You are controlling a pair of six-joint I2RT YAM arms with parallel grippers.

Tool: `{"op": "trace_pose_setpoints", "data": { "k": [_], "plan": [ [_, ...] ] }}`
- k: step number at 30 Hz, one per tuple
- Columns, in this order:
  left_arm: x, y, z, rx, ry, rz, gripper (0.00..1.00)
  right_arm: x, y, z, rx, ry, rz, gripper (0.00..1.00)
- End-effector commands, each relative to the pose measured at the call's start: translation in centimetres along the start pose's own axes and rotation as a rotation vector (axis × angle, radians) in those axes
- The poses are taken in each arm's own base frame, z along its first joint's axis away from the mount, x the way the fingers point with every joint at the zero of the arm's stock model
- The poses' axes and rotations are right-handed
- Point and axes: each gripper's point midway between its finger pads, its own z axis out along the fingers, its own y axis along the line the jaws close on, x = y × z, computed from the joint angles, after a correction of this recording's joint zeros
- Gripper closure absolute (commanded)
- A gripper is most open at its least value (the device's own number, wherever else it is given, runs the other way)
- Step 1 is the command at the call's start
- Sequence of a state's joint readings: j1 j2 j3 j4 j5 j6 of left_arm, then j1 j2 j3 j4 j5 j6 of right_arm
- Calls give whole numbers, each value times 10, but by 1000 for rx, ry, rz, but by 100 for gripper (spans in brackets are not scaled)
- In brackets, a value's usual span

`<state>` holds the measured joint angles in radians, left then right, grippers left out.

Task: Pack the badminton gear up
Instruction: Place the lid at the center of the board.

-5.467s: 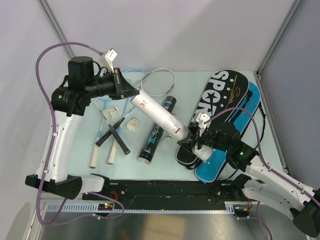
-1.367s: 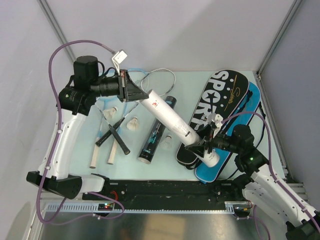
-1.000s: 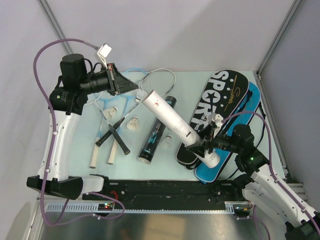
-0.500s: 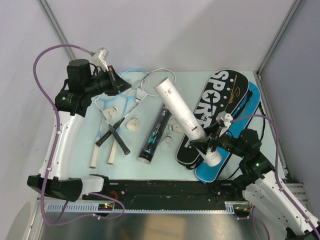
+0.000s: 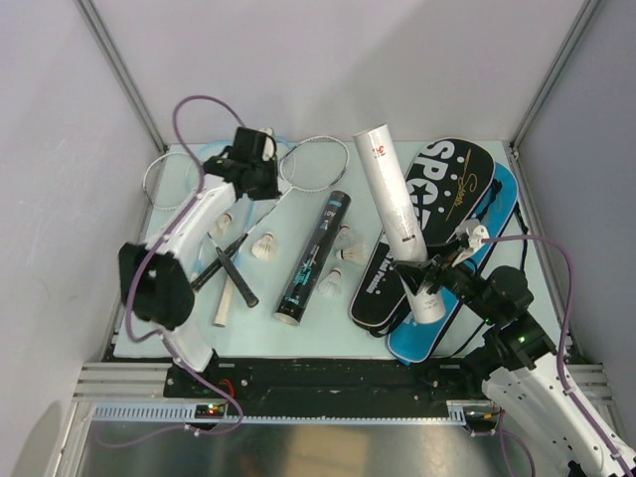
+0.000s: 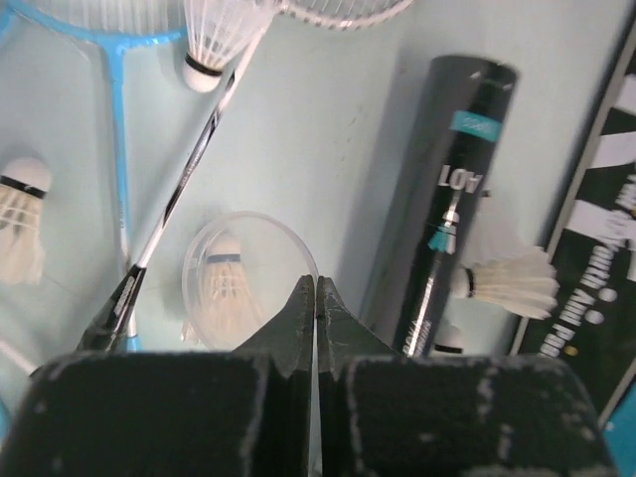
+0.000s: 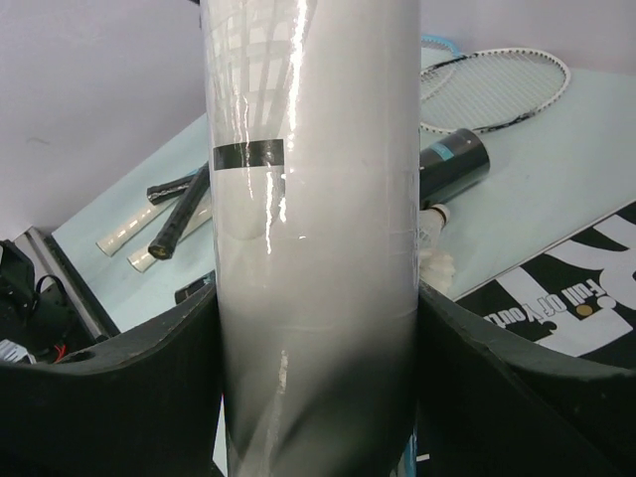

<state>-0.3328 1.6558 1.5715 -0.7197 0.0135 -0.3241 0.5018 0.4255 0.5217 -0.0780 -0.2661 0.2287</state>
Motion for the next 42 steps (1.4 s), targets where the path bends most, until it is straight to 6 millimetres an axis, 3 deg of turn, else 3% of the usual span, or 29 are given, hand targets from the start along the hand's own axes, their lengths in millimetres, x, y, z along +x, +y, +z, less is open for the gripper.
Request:
{"op": "trace_pose_setpoints", "data": {
  "k": [1, 6, 14, 22, 28, 33, 36, 42],
  "plan": [
    [4, -4, 36, -64, 33, 8, 100, -38, 4, -6, 16, -117, -14, 56],
    [28, -14, 78, -73, 108, 5, 100, -32, 1, -8, 36, -95, 1, 56],
    [57, -16, 120, -88, 167, 6, 93, -24, -2, -8, 52, -66, 15, 56],
    [76, -15, 128, -82, 205, 9, 69, -27, -1, -8, 49, -78, 30, 57],
    [67, -19, 107, -66, 171, -8, 55, -26, 0, -9, 44, -76, 42, 57],
    [42, -17, 64, -77, 60, -56, 39, -13, 1, -9, 36, -36, 56, 56],
    [28, -17, 36, -72, -12, -103, 22, -1, 4, -8, 7, -12, 56, 56],
    [18, -5, -7, -49, -114, -272, 3, 13, 15, -3, -81, 9, 0, 56]
  ]
}}
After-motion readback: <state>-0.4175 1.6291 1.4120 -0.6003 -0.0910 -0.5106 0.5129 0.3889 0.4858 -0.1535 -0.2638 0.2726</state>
